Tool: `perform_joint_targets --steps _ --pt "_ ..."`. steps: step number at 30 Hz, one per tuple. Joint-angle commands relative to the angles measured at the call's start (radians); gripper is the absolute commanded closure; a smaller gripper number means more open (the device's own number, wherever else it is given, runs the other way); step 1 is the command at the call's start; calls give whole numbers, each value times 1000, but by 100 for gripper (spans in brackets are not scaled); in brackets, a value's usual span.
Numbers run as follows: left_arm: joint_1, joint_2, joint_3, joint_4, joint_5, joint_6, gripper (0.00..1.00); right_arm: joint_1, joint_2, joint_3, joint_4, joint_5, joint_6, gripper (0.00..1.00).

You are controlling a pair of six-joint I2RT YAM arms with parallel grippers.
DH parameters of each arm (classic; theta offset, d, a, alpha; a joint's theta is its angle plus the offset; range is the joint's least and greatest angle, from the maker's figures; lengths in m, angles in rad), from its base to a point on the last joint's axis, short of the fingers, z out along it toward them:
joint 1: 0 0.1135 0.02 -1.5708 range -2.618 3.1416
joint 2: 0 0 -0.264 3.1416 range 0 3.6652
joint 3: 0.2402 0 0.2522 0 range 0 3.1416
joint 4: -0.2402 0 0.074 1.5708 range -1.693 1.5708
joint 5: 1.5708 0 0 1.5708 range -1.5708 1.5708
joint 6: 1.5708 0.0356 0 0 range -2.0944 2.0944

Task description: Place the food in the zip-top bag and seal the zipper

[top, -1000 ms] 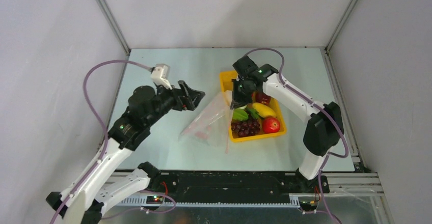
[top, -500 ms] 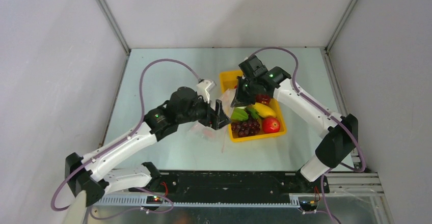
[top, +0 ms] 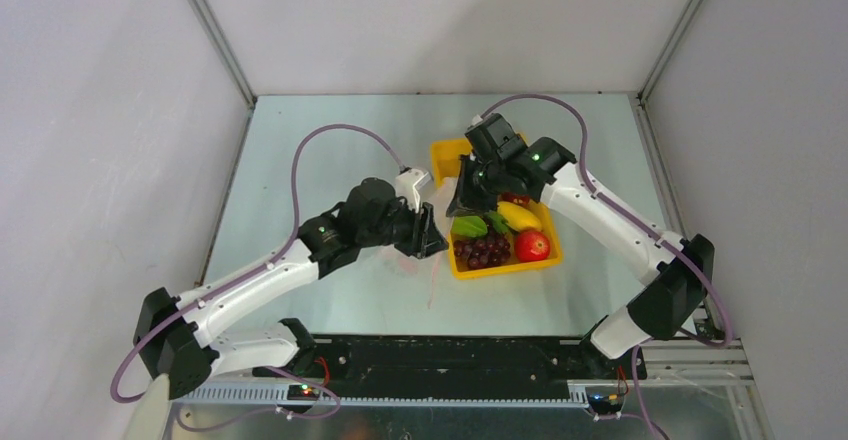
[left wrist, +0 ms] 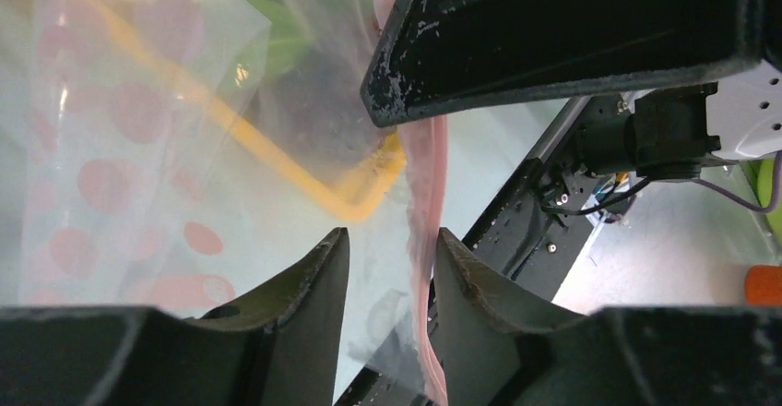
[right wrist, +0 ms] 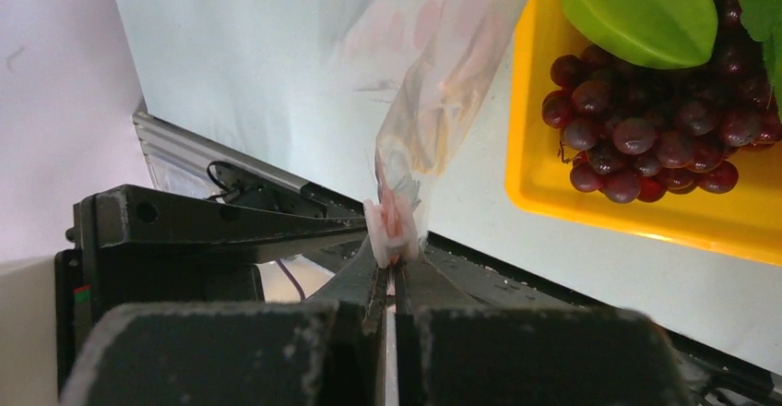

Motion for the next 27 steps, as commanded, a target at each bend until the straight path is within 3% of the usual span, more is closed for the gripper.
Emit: perform_joint_targets --steps 1,7,8,10,12,14,16,17,20,22,27 --pt "-5 -25 -30 67 23 17 59 12 -46 -2 0 -32 -41 100" --pt "-5 -33 -59 109 72 15 76 20 -58 -15 33 -81 -85 100" --pt "-5 -31 -60 112 72 15 87 22 -63 -19 43 -90 -91 100" --pt "-4 -23 -58 114 70 12 98 27 -72 -29 72 -124 -97 100" --pt "-3 -25 -63 129 79 12 100 32 -80 -39 94 -140 -111 100" --pt "-5 -44 -78 159 82 -4 100 32 -101 -52 114 -115 -121 90" --pt "-4 -73 -93 177 70 -15 100 30 -149 -87 160 -41 -115 67" --pt "-4 -92 -102 181 62 -18 100 29 -170 -125 213 21 -113 51" --pt "-4 -131 -120 182 13 -30 100 28 -309 -215 346 113 -112 30" --pt "-5 -152 -130 182 -9 -38 100 32 -394 -293 439 178 -112 22" --pt "-5 -195 -148 206 -46 -58 100 59 -487 -396 504 344 -113 20"
